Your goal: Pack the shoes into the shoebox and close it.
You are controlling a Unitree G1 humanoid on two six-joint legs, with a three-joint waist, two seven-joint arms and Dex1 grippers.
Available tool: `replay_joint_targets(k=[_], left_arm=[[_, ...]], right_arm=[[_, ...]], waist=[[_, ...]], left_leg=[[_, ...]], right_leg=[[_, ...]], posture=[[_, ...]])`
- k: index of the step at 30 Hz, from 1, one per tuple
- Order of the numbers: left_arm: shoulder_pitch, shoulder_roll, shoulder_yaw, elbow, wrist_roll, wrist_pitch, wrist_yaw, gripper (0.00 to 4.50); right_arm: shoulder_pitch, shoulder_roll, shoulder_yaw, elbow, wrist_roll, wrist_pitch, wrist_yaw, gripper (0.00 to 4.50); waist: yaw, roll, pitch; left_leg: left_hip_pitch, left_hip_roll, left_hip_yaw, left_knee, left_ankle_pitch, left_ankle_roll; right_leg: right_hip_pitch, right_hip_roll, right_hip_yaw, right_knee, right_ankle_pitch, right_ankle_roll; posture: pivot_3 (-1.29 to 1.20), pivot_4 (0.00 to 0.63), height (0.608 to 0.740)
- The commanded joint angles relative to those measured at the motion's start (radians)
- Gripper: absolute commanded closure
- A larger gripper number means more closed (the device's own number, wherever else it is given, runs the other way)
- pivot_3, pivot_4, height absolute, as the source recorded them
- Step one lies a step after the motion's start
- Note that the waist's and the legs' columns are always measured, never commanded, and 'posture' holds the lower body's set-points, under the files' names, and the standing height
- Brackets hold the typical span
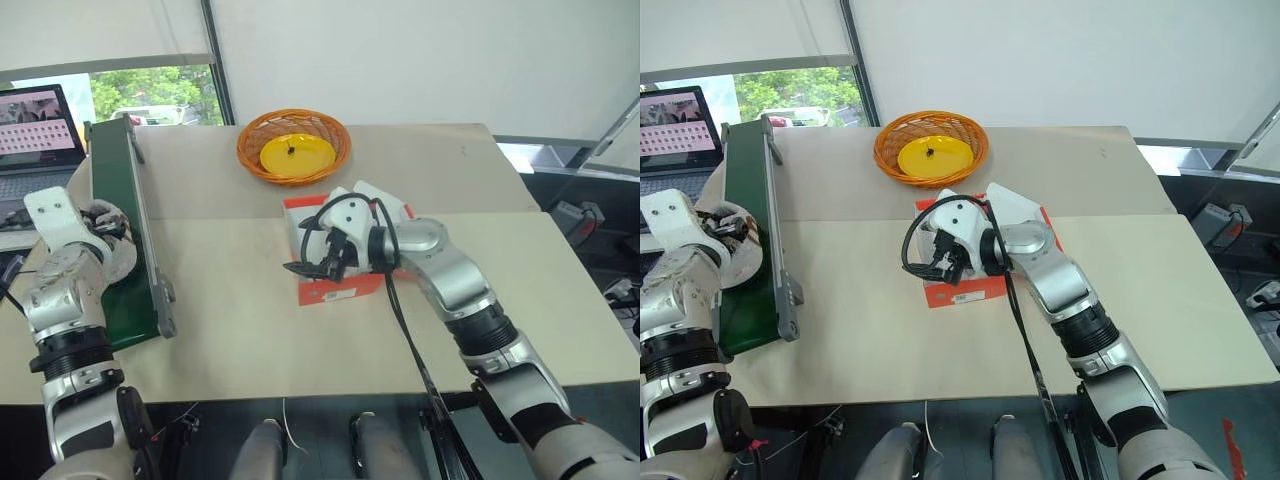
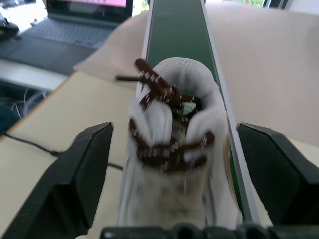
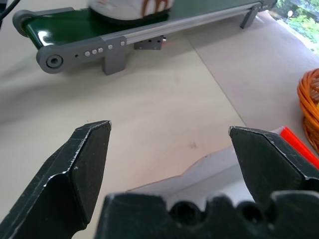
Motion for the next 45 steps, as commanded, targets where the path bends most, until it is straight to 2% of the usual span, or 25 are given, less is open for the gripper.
replay_joint_targets(k=[1, 7, 10, 13, 17, 20, 24, 31, 34, 40, 45], left_arm=[[-0.026, -0.017, 0.03, -0.04, -0.042, 0.037, 0.02, 1.97], [-0.056, -0.062, 0.081, -0.101, -0.114, 0.095, 0.056, 3.79], [-0.08, -0.084, 0.084, -0.158, -0.147, 0.106, 0.059, 4.37], [-0.109, -0.109, 0.069, -0.236, -0.186, 0.101, 0.048, 4.37], [-0.172, -0.182, 0.033, -0.379, -0.285, 0.107, 0.025, 4.37], [-0.214, -0.295, -0.012, -0.499, -0.378, 0.132, 0.052, 4.37], [-0.249, -0.438, -0.034, -0.559, -0.458, 0.143, 0.133, 4.37], [-0.264, -0.641, -0.093, -0.562, -0.511, 0.066, 0.242, 4.37], [-0.262, -0.671, -0.13, -0.55, -0.524, 0.041, 0.24, 4.37], [-0.257, -0.649, -0.177, -0.519, -0.535, -0.007, 0.212, 4.37], [-0.237, -0.619, -0.218, -0.513, -0.529, -0.021, 0.166, 4.37]], right_arm=[[0.0, -0.004, -0.033, -0.054, -0.001, 0.006, -0.019, 0.0], [-0.006, -0.005, -0.035, -0.048, -0.003, 0.002, -0.033, 0.0], [-0.012, -0.002, -0.037, -0.039, -0.005, -0.003, -0.041, 0.0], [-0.016, 0.006, -0.052, -0.03, 0.012, 0.008, -0.048, 0.0], [-0.041, 0.082, -0.18, -0.011, 0.129, 0.131, -0.116, 0.0], [-0.101, 0.166, -0.352, 0.055, 0.231, 0.249, -0.251, 0.0], [-0.142, 0.215, -0.482, 0.086, 0.311, 0.34, -0.361, 0.0], [-0.147, 0.205, -0.51, 0.092, 0.316, 0.361, -0.431, 0.0], [-0.143, 0.201, -0.514, 0.084, 0.323, 0.369, -0.443, 0.0], [-0.151, 0.203, -0.558, 0.059, 0.373, 0.408, -0.473, 0.0], [-0.211, 0.216, -0.689, 0.017, 0.553, 0.543, -0.537, 0.0]], waist=[[0.001, 0.0, 0.0], [0.008, 0.0, 0.0], [0.01, 0.0, 0.0], [0.01, -0.002, 0.0], [0.005, -0.002, 0.0], [0.006, -0.002, 0.0], [0.006, -0.002, 0.0], [-0.001, -0.002, 0.0], [-0.001, -0.002, 0.0], [0.002, -0.002, 0.0], [0.002, -0.002, 0.0]], left_leg=[[0.0, 0.0, 0.0, 0.0, 0.0, 0.0], [0.001, 0.0, -0.001, 0.0, 0.002, -0.003], [0.001, 0.0, -0.002, 0.001, 0.002, -0.003], [-0.001, 0.0, -0.002, 0.001, 0.002, -0.003], [-0.003, 0.0, -0.002, 0.001, 0.002, -0.003], [-0.003, -0.001, -0.002, 0.001, 0.002, -0.003], [-0.003, -0.001, -0.002, 0.0, 0.002, -0.003], [-0.003, -0.001, 0.0, 0.0, 0.001, -0.002], [-0.003, 0.0, 0.001, 0.0, 0.001, -0.002], [-0.003, -0.001, 0.001, 0.001, 0.001, -0.002], [-0.005, -0.001, 0.001, 0.001, 0.001, -0.002]], right_leg=[[0.0, 0.0, 0.0, 0.0, 0.0, 0.0], [0.001, 0.0, -0.001, 0.001, 0.0, 0.0], [0.001, 0.0, -0.002, 0.001, 0.0, 0.0], [0.001, 0.0, -0.002, 0.001, 0.001, 0.0], [0.0, 0.0, -0.002, 0.0, 0.001, 0.0], [0.0, -0.001, -0.001, -0.001, 0.001, 0.0], [0.0, -0.001, -0.001, -0.001, 0.001, 0.0], [0.0, 0.0, 0.0, -0.001, 0.001, 0.0], [0.0, 0.0, 0.001, -0.001, 0.001, 0.0], [0.0, 0.0, 0.0, -0.002, 0.001, 0.0], [0.0, 0.0, 0.0, -0.003, 0.001, 0.0]], posture=[[0.0, 0.15, 0.739], [0.0, 0.15, 0.739], [0.0, 0.15, 0.739], [0.0, 0.15, 0.739], [0.0, 0.15, 0.739], [0.0, 0.15, 0.739], [0.0, 0.15, 0.739], [0.0, 0.15, 0.739], [0.0, 0.15, 0.739], [0.0, 0.15, 0.739], [0.0, 0.15, 0.739]])
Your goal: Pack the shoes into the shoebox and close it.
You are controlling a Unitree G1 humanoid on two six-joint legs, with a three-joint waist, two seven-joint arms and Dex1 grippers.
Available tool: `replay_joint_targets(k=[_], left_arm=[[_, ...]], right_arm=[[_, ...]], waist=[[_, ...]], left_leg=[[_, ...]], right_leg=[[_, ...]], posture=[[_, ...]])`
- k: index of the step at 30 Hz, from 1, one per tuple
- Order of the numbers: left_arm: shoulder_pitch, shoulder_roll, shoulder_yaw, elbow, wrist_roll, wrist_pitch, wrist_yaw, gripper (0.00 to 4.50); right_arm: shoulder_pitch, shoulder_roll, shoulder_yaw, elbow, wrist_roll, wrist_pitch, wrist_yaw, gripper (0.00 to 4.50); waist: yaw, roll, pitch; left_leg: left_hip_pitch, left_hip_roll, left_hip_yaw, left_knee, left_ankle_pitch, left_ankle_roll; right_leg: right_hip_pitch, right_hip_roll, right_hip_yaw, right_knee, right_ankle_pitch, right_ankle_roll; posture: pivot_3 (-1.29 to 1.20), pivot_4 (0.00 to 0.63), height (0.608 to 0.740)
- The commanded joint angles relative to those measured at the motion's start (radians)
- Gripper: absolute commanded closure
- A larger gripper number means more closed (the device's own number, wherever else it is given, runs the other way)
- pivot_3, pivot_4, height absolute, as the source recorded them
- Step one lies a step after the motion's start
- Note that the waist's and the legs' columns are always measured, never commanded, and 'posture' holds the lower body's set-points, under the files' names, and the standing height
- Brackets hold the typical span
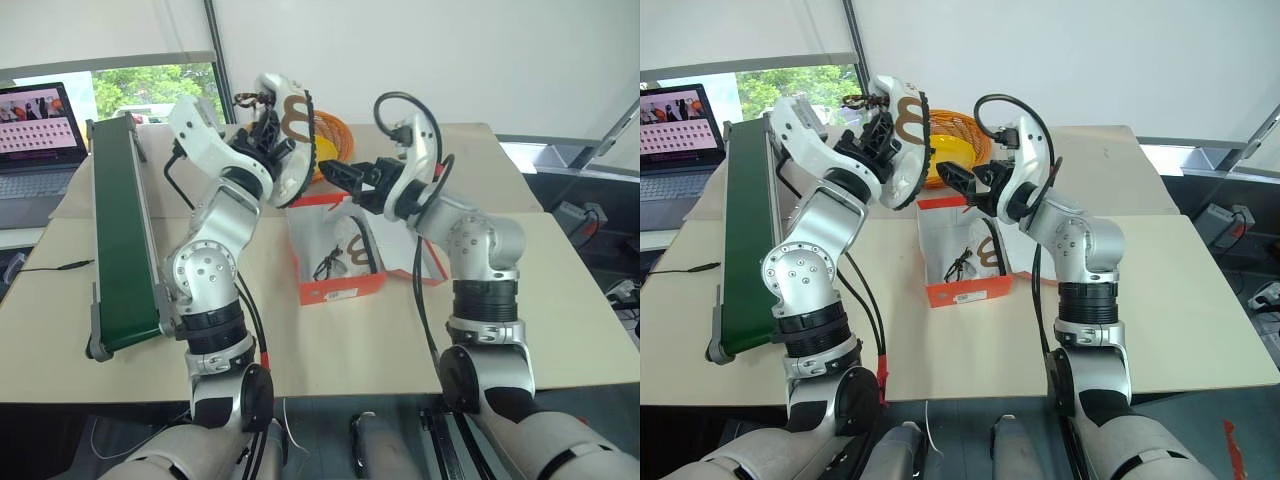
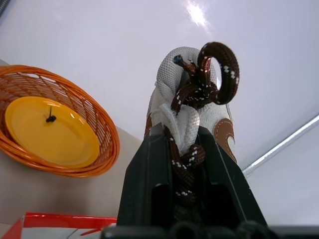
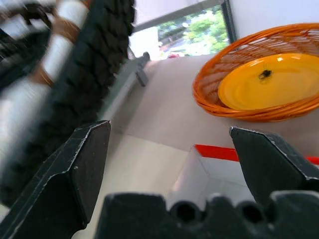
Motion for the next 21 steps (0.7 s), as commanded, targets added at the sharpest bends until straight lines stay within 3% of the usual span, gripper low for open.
replay_joint_targets(k=[1, 9, 21], left_arm=[[-0.004, 0.009, -0.046, -0.023, -0.001, -0.035, -0.048, 4.37], [0.008, 0.066, -0.095, -0.006, 0.045, -0.075, -0.12, 4.37], [-0.079, -0.022, -0.125, 0.08, 0.061, -0.159, -0.109, 4.37]], right_arm=[[-0.076, 0.0, -0.097, -0.077, 0.136, 0.08, -0.049, 0.0], [-0.095, -0.015, -0.13, -0.109, 0.24, 0.155, -0.112, 0.0], [-0.045, 0.049, -0.07, -0.146, 0.277, 0.142, -0.178, 0.0]], waist=[[-0.001, 0.0, 0.0], [-0.002, 0.0, 0.0], [0.0, 0.0, 0.0]], left_leg=[[0.0, 0.0, 0.0, 0.0, 0.0, 0.0], [0.0, 0.0, 0.0, 0.0, 0.0, 0.001], [-0.001, 0.0, 0.0, 0.0, 0.0, 0.001]], right_leg=[[0.0, 0.0, 0.0, 0.0, 0.0, 0.0], [0.0, 0.0, 0.0, 0.0, 0.0, 0.0], [0.0, 0.0, 0.0, -0.001, 0.0, 0.0]], posture=[[0.0, 0.15, 0.739], [0.0, 0.15, 0.739], [0.0, 0.15, 0.739]])
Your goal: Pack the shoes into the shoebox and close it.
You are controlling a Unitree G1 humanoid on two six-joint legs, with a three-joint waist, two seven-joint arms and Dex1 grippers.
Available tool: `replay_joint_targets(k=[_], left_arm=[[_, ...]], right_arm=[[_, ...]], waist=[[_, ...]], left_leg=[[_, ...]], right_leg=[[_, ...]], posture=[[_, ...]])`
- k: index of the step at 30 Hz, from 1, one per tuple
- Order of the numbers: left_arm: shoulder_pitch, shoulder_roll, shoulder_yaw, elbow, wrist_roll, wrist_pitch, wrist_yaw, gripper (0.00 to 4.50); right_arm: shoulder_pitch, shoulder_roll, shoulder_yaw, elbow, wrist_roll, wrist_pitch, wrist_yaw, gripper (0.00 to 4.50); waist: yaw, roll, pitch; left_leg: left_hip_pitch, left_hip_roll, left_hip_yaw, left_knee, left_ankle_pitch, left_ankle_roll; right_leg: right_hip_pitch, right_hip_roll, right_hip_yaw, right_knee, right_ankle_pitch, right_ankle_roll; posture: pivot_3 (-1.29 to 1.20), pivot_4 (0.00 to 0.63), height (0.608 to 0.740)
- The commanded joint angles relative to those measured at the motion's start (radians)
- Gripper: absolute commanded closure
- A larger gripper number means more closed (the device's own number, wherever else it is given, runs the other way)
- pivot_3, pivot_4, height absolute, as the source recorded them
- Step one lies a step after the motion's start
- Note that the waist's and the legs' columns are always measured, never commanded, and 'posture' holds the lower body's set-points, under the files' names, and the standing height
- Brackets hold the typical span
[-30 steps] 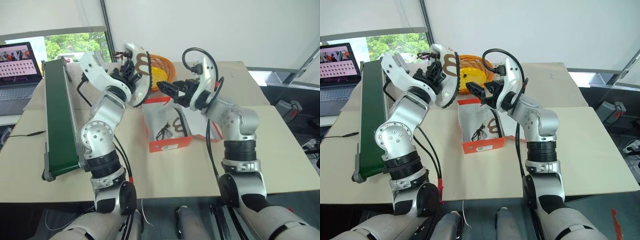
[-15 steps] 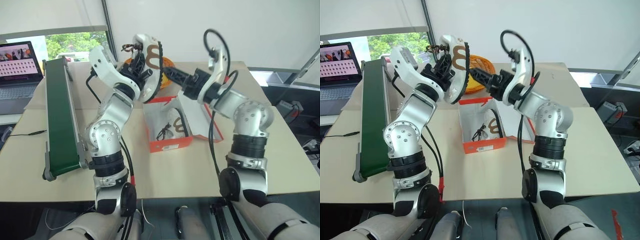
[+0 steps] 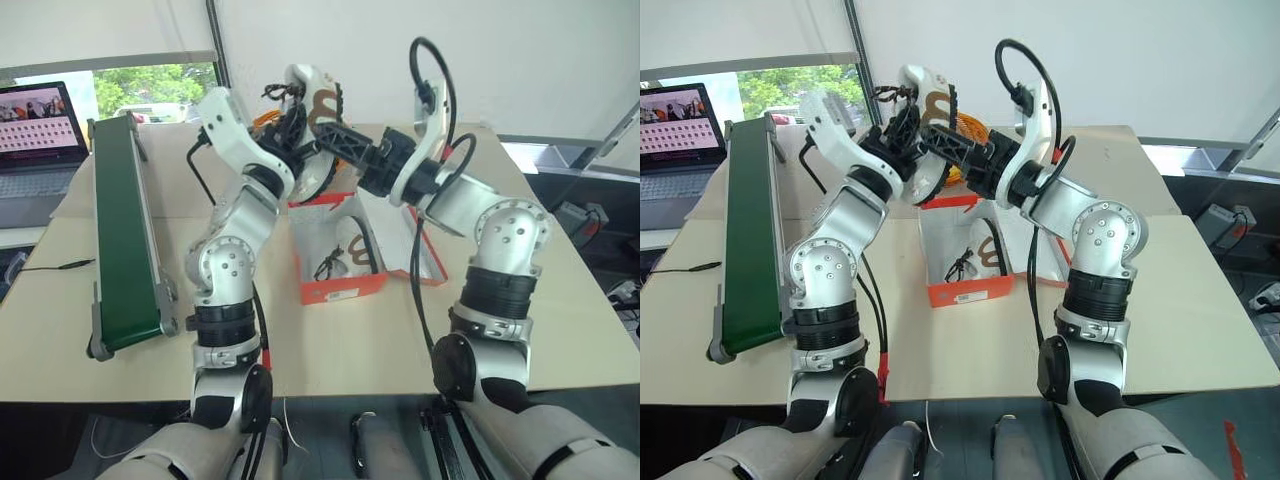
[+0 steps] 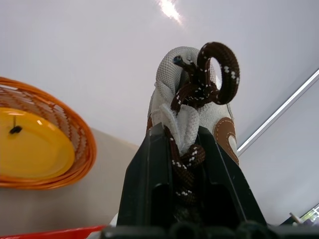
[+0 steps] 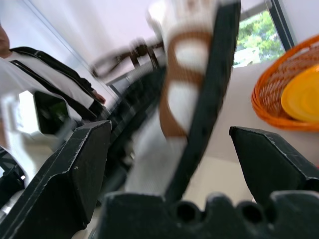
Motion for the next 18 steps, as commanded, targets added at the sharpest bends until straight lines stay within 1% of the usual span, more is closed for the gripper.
replay_joint_targets(k=[1, 2, 5, 7, 8, 12, 15, 16, 17, 18], left_arm=[[-0.043, -0.025, -0.024, -0.008, 0.003, -0.043, -0.007, 4.37], [-0.044, -0.027, -0.026, -0.008, 0.002, -0.045, -0.006, 4.37], [-0.045, -0.025, -0.019, -0.02, -0.017, -0.04, 0.006, 4.37], [-0.043, -0.02, -0.016, -0.025, -0.022, -0.037, 0.01, 4.37], [-0.042, -0.016, -0.017, -0.025, -0.02, -0.036, 0.011, 4.37], [-0.033, -0.007, -0.014, -0.036, -0.03, -0.024, 0.018, 4.37], [-0.026, -0.003, -0.012, -0.049, -0.046, -0.012, 0.025, 4.37], [-0.021, -0.001, -0.009, -0.059, -0.055, -0.006, 0.028, 3.9], [-0.013, -0.002, -0.002, -0.073, -0.075, -0.003, 0.024, 3.41], [-0.005, -0.002, 0.004, -0.089, -0.098, 0.004, 0.019, 3.2]], right_arm=[[-0.014, 0.006, 0.008, -0.04, 0.026, -0.026, -0.008, 0.0], [-0.012, 0.006, 0.01, -0.039, 0.026, -0.028, -0.01, 0.0], [-0.008, 0.006, 0.006, -0.034, 0.027, -0.04, -0.012, 0.74], [-0.007, 0.002, 0.005, -0.03, 0.028, -0.046, -0.01, 1.34], [-0.006, -0.002, 0.008, -0.029, 0.028, -0.049, -0.005, 1.73], [-0.009, -0.006, 0.014, -0.024, 0.031, -0.059, 0.008, 3.05], [-0.01, -0.008, 0.021, -0.02, 0.027, -0.065, 0.015, 3.8], [-0.009, -0.009, 0.025, -0.019, 0.025, -0.068, 0.02, 3.96], [-0.007, -0.011, 0.031, -0.018, 0.022, -0.07, 0.025, 4.01], [-0.006, -0.013, 0.036, -0.016, 0.019, -0.072, 0.03, 4.02]], waist=[[-0.002, 0.0, 0.0], [-0.002, 0.0, 0.0], [-0.003, 0.0, 0.0], [-0.002, 0.0, 0.0], [-0.002, 0.0, 0.0], [-0.002, 0.0, 0.0], [-0.002, 0.0, 0.0], [-0.002, 0.0, 0.0], [-0.003, 0.0, 0.0], [-0.003, 0.0, 0.0]], left_leg=[[0.0, 0.0, 0.0, 0.0, 0.0, 0.0], [0.0, 0.0, 0.0, 0.0, 0.0, 0.0], [0.0, 0.0, 0.0, 0.0, 0.0, 0.0], [0.0, 0.0, 0.0, 0.0, 0.0, 0.0], [0.0, 0.0, 0.0, 0.0, 0.0, 0.0], [0.0, 0.0, 0.0, 0.0, 0.0, 0.0], [0.0, 0.0, 0.0, 0.0, 0.0, 0.001], [0.0, 0.0, 0.0, 0.0, 0.0, 0.001], [0.0, 0.0, 0.0, 0.0, 0.0, 0.001], [0.0, 0.0, 0.0, 0.0, 0.0, 0.001]], right_leg=[[0.0, 0.0, 0.0, 0.0, 0.0, 0.0], [0.0, 0.0, 0.0, 0.0, 0.0, 0.0], [0.0, 0.0, 0.0, 0.0, 0.0, 0.0], [0.0, 0.0, 0.0, 0.0, 0.0, 0.0], [0.0, 0.0, 0.0, 0.0, 0.0, 0.0], [0.0, 0.0, 0.0, 0.0, 0.0, 0.0], [0.0, 0.0, 0.0, 0.0, 0.0, 0.0], [0.0, 0.0, 0.0, 0.0, 0.0, 0.0], [0.0, 0.0, 0.0, 0.0, 0.0, 0.0], [0.0, 0.0, 0.0, 0.0, 0.0, 0.0]], posture=[[0.0, 0.15, 0.739], [0.0, 0.15, 0.739], [0.0, 0.15, 0.739], [0.0, 0.15, 0.739], [0.0, 0.15, 0.739], [0.0, 0.15, 0.739], [0.0, 0.15, 0.739], [0.0, 0.15, 0.739], [0.0, 0.15, 0.739], [0.0, 0.15, 0.739]])
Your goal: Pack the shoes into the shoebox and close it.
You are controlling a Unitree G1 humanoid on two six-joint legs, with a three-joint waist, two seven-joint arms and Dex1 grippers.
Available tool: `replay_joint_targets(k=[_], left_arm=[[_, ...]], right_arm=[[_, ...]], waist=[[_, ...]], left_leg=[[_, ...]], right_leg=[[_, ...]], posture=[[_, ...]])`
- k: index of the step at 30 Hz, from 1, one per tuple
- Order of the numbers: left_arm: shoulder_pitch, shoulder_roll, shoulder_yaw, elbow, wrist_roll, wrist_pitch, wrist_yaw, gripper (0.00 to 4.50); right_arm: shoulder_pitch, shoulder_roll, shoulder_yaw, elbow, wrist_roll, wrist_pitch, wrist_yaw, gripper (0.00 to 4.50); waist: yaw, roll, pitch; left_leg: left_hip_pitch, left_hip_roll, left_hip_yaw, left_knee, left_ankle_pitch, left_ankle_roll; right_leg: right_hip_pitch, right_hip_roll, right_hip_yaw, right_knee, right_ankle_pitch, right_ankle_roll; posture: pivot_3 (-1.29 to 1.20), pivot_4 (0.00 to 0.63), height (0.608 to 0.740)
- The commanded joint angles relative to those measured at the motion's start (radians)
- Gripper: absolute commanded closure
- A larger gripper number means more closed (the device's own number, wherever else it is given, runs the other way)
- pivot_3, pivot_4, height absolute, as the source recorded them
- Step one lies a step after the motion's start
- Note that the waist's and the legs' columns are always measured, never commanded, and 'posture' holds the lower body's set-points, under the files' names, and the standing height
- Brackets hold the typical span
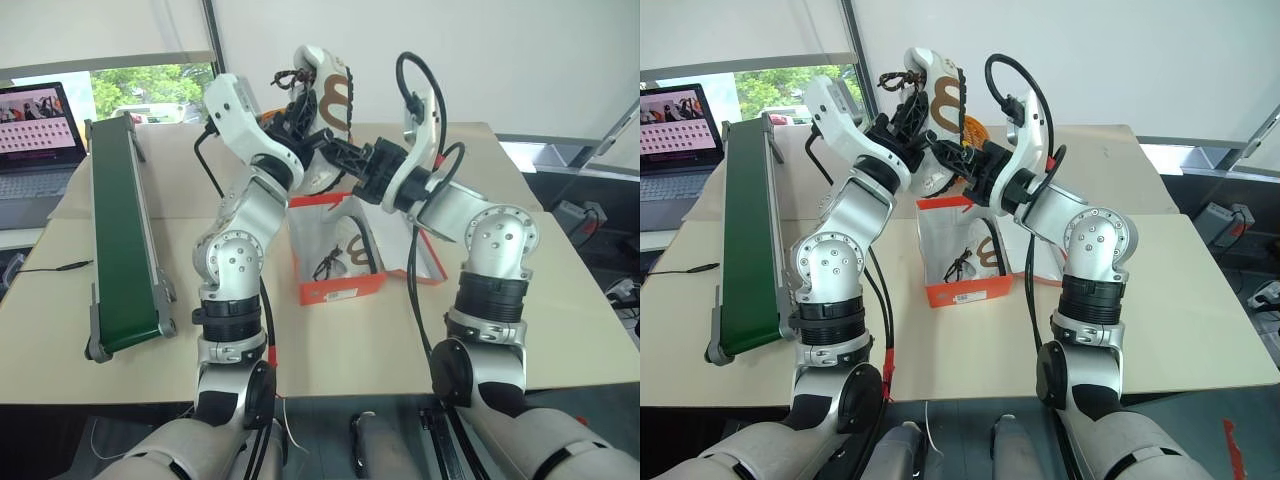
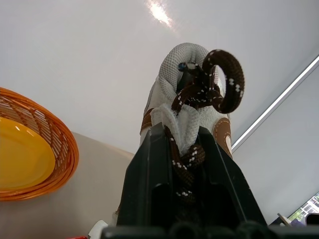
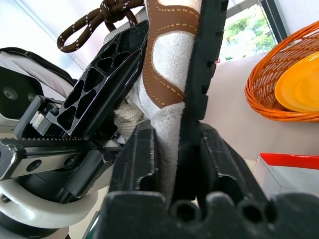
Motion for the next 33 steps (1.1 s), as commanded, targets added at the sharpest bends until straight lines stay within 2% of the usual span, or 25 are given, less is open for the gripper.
replay_joint_targets(k=[1, 4, 5, 7, 11, 14, 21, 27, 33], left_arm=[[0.009, 0.002, 0.017, -0.089, -0.072, 0.021, -0.004, 2.75], [0.033, 0.031, 0.025, -0.133, -0.087, 0.072, 0.04, 1.74], [0.058, 0.058, 0.048, -0.169, -0.115, 0.107, 0.063, 1.25], [0.115, 0.126, 0.09, -0.235, -0.162, 0.173, 0.078, 0.94], [0.226, 0.273, 0.152, -0.31, -0.214, 0.256, 0.097, 0.94], [0.278, 0.324, 0.184, -0.33, -0.225, 0.27, 0.114, 0.94], [0.277, 0.325, 0.155, -0.345, -0.221, 0.253, 0.146, 0.94], [0.286, 0.316, 0.134, -0.36, -0.214, 0.243, 0.169, 0.94], [0.307, 0.365, 0.15, -0.386, -0.211, 0.256, 0.18, 0.94]], right_arm=[[-0.007, -0.016, 0.019, -0.025, 0.016, -0.043, 0.048, 4.04], [0.003, -0.039, 0.054, -0.016, -0.006, -0.056, 0.08, 4.04], [0.007, -0.05, 0.073, -0.006, -0.025, -0.069, 0.094, 4.04], [0.014, -0.089, 0.132, 0.013, -0.091, -0.105, 0.123, 4.05], [0.008, -0.185, 0.271, 0.082, -0.274, -0.204, 0.146, 4.05], [-0.008, -0.204, 0.305, 0.137, -0.325, -0.216, 0.162, 4.05], [0.022, -0.18, 0.35, 0.24, -0.409, -0.245, 0.192, 4.05], [0.057, -0.143, 0.336, 0.264, -0.424, -0.224, 0.198, 4.05], [0.082, -0.092, 0.327, 0.335, -0.46, -0.229, 0.162, 4.05]], waist=[[0.0, 0.0, 0.0], [-0.001, 0.0, 0.0], [-0.001, 0.0, 0.0], [-0.007, 0.0, 0.0], [-0.012, 0.0, 0.0], [-0.008, 0.0, 0.0], [0.005, 0.0, 0.0], [0.002, 0.0, 0.0], [-0.001, 0.0, 0.0]], left_leg=[[0.0, 0.0, 0.0, 0.0, 0.0, 0.0], [0.0, 0.0, 0.0, 0.0, 0.0, 0.0], [0.0, 0.0, 0.0, 0.0, 0.0, 0.0], [0.0, 0.0, 0.0, 0.0, 0.0, 0.0], [0.002, 0.001, 0.001, 0.0, 0.0, 0.001], [0.002, 0.0, 0.001, 0.0, 0.0, 0.001], [0.001, 0.0, 0.0, 0.0, 0.0, 0.0], [0.001, 0.0, 0.0, 0.0, 0.0, 0.0], [0.001, 0.0, 0.0, 0.0, 0.0, 0.0]], right_leg=[[0.0, 0.0, 0.0, 0.0, 0.0, 0.0], [0.0, 0.0, 0.0, 0.0, 0.0, 0.0], [0.0, 0.0, 0.0, 0.0, 0.0, 0.0], [0.0, 0.0, 0.0, 0.0, 0.0, 0.0], [0.0, 0.001, 0.001, 0.002, 0.0, 0.0], [0.001, 0.0, 0.001, 0.001, 0.0, 0.0], [0.001, 0.0, 0.001, -0.001, 0.0, 0.0], [0.0, 0.0, 0.001, 0.0, 0.0, 0.0], [0.0, 0.0, 0.001, 0.0, 0.0, 0.0]], posture=[[0.0, 0.15, 0.739], [0.0, 0.15, 0.739], [0.0, 0.15, 0.739], [0.0, 0.15, 0.739], [0.0, 0.15, 0.739], [0.0, 0.15, 0.739], [0.0, 0.15, 0.739], [0.0, 0.15, 0.739], [0.0, 0.15, 0.739]])
